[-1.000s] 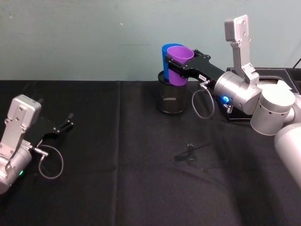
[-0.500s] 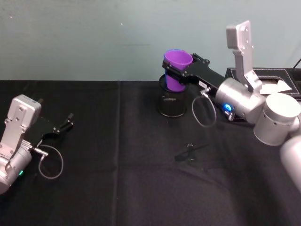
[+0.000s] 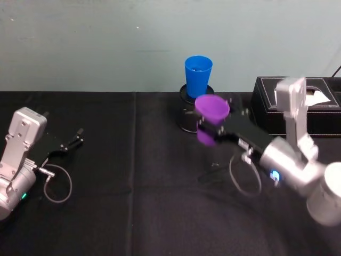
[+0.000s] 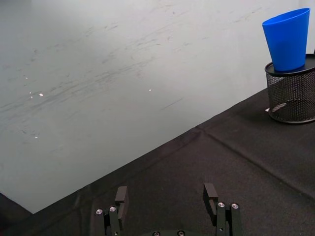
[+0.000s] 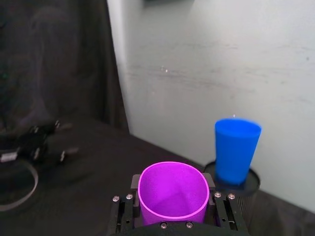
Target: Pick up one cup with a gripper and tap it against the other cup.
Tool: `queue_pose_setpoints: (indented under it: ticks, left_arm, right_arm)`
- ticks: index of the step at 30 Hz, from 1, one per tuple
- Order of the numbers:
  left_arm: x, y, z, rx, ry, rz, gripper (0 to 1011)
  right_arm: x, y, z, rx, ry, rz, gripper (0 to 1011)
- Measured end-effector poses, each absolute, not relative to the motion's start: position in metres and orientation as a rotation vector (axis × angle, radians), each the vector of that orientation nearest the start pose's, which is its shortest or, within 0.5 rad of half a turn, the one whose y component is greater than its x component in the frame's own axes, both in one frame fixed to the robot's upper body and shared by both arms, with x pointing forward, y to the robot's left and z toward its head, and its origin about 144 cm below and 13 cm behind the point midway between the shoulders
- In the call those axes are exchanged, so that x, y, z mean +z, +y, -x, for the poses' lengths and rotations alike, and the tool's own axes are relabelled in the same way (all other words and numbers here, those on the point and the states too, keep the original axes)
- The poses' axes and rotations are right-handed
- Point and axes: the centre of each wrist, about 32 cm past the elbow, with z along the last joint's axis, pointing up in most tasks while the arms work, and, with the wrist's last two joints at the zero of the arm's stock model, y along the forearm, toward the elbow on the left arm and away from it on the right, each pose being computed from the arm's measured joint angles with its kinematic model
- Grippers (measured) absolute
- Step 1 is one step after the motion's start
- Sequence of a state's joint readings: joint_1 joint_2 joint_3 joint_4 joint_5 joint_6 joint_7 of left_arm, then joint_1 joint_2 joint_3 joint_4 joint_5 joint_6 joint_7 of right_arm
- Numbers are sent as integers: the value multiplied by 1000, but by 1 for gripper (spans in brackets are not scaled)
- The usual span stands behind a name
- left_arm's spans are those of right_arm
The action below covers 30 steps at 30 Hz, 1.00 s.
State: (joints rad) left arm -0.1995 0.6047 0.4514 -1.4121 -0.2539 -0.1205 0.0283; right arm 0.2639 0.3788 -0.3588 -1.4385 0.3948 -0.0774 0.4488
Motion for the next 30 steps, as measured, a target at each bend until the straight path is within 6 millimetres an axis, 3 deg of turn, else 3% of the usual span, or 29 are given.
queue_pose_setpoints:
  ticks: [7, 12, 30]
  left_arm:
    - [1140, 310, -489, 1248, -285, -304, 1000]
    - [1140, 310, -489, 1248, -285, -304, 1000]
    - [1140, 310, -489, 1248, -285, -304, 1000]
  right_arm:
    - [1136, -245, -484, -866, -93, 8, 730]
    - [1122, -245, -477, -882, -101, 6, 729]
    - [1088, -239, -482, -897, -108, -8, 729]
